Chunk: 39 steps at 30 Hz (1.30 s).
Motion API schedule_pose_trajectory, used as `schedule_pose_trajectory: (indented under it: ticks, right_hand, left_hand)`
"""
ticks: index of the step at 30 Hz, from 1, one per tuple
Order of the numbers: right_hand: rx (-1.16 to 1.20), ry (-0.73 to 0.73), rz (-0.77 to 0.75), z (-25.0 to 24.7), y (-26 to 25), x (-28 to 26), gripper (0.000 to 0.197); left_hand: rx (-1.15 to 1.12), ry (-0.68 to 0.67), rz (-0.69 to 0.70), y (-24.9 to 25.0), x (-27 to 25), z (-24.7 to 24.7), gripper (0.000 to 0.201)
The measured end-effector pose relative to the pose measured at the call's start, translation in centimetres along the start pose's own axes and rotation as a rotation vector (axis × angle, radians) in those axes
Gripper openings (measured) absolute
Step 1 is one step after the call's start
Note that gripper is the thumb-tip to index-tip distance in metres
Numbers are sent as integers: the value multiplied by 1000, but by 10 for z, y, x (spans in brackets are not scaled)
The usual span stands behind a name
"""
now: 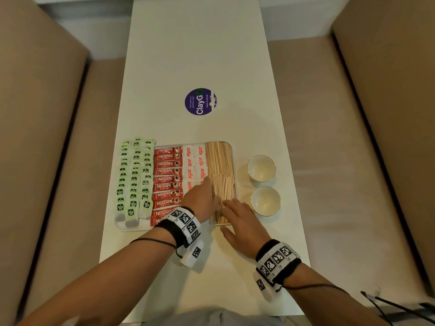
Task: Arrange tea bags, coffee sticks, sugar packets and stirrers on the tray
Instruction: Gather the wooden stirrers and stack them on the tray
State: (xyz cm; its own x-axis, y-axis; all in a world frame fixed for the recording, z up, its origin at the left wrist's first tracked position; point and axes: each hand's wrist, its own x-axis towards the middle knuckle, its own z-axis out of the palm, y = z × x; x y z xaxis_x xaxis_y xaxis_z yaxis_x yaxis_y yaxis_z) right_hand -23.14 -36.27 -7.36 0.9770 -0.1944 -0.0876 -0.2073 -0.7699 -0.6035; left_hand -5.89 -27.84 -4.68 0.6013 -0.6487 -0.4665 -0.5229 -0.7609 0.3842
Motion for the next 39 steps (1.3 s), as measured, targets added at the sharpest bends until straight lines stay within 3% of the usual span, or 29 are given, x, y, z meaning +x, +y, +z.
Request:
schedule_pose_trajectory:
  ticks: [4, 12, 21, 28, 35, 39]
  right_hand:
    - [-14, -49, 24, 4, 7, -9, 42]
    - [144, 78, 91, -9, -2, -15, 46]
    - [225, -34, 258, -6, -7, -29, 52]
    - [247, -30, 344, 1, -20, -24, 65]
    - [227, -11, 456, 9, -36, -10, 65]
    - [232, 45, 520, 19, -36, -2, 60]
  left_hand:
    - [-45, 7, -4, -12, -11, -2, 44]
    - [-240, 118, -73, -46, -40, -15, 58]
    - [-441, 235, -196, -96, -77, -27, 46]
    - [-610, 304, -299, -126, -96, -26, 42]
    - [-374, 454, -409, -174, -108, -39, 47]
    - [-408, 425, -543, -191, -115, -47, 64]
